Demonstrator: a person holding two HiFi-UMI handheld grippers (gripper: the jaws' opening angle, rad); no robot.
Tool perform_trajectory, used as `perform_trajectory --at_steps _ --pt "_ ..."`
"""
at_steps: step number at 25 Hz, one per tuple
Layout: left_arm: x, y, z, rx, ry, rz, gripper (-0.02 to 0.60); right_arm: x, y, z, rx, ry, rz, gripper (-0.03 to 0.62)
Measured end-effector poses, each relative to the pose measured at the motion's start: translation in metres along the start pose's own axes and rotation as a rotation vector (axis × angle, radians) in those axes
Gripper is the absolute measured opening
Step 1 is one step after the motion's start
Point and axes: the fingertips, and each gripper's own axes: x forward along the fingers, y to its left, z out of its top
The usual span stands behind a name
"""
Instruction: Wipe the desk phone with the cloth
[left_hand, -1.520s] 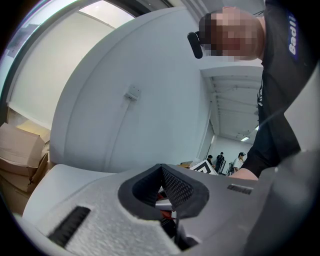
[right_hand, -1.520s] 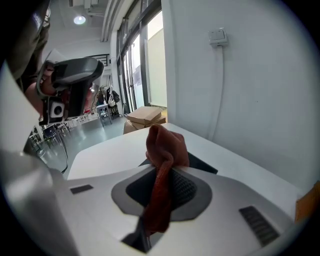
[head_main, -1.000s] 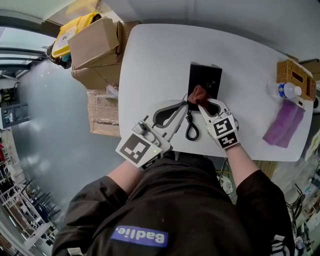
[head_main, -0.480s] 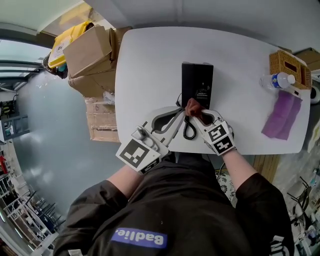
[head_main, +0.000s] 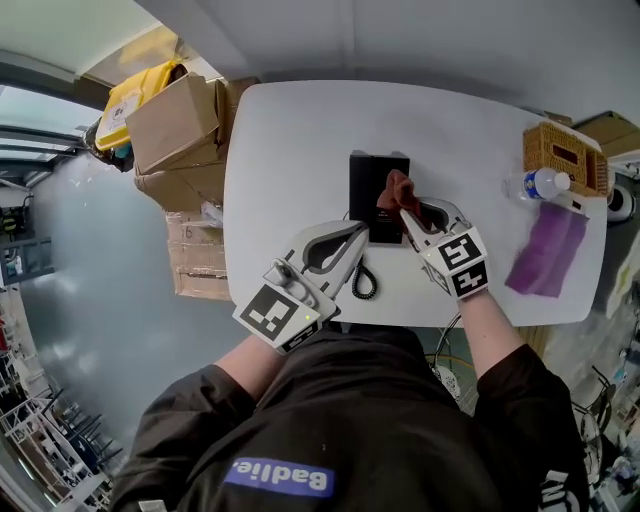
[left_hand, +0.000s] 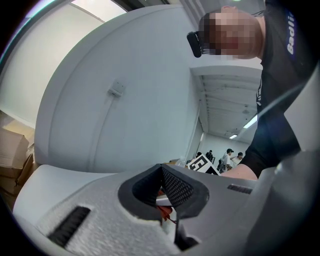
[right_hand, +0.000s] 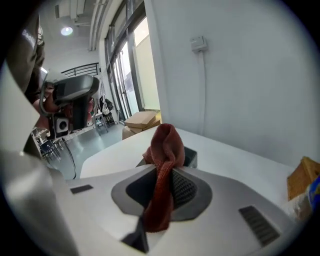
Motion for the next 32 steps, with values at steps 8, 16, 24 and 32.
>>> perform_trajectory --at_steps 8,16,24,32 --pt "0.008 0.008 0.013 -0.009 -0.011 0.07 0.015 0.0 -0.076 0.041 -0.003 -0.069 -0.081 0.069" --pt "0.009 0.014 -0.007 -0.021 0.01 0.138 0.015 0.03 -0.094 0.014 0.025 -0.034 -0.066 0.069" --pt "0.004 0.0 -0.031 -0.062 0.03 0.159 0.015 0.036 -0.066 -0.027 -0.029 0.018 -0.028 0.069" --pt "-0.018 -0.017 -0.042 -0.076 0.038 0.115 0.015 0.026 -0.027 -0.057 -0.058 0.102 -0.026 0.069"
